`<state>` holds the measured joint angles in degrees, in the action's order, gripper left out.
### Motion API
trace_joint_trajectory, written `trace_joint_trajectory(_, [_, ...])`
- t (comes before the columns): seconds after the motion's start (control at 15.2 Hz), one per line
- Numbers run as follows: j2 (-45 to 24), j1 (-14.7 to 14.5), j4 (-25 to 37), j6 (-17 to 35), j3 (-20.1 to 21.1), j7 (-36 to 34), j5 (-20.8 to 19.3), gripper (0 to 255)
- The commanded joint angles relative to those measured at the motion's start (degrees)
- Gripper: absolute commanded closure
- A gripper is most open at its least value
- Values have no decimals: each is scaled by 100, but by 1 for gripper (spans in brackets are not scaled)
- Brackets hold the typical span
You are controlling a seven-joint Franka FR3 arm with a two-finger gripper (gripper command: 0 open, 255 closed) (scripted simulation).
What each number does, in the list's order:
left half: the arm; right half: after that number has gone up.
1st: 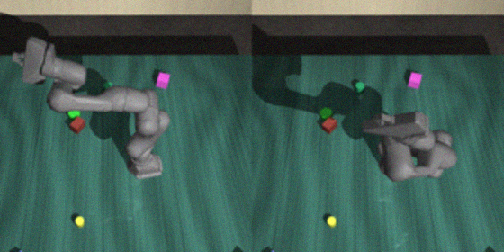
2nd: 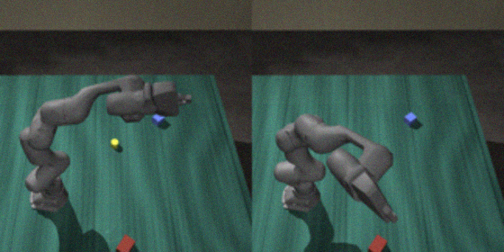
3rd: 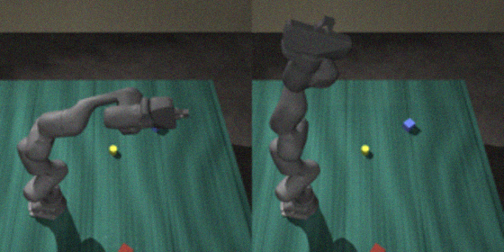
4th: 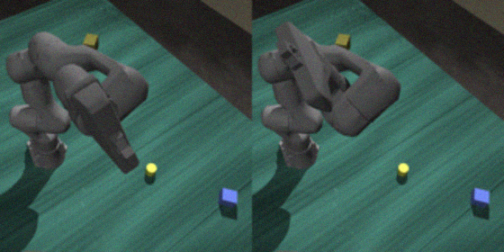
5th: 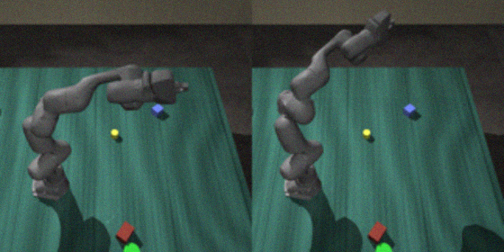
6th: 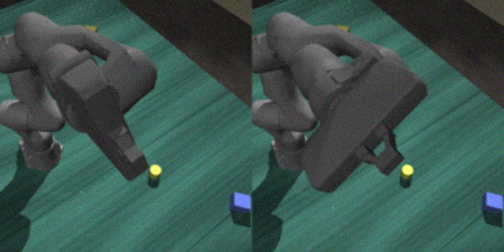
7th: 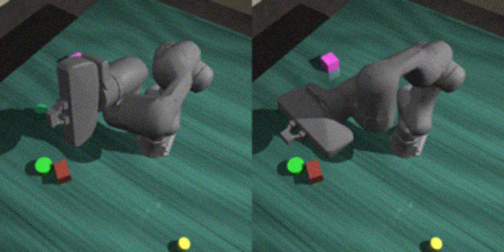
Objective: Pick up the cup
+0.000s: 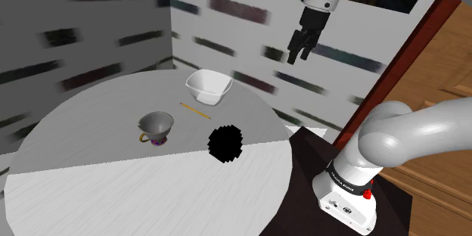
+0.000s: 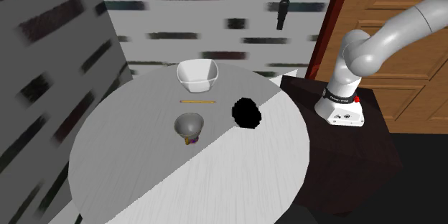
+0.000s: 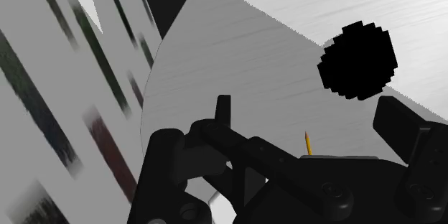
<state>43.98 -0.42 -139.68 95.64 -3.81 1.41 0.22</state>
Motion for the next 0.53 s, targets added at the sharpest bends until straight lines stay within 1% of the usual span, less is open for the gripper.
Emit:
trace_joint_trajectory(0.0, [0, 0, 0, 0, 0, 0, 0, 0])
trace_joint_trajectory(0.46, [-868, -310, -300, 1228, 318, -377, 535, 0])
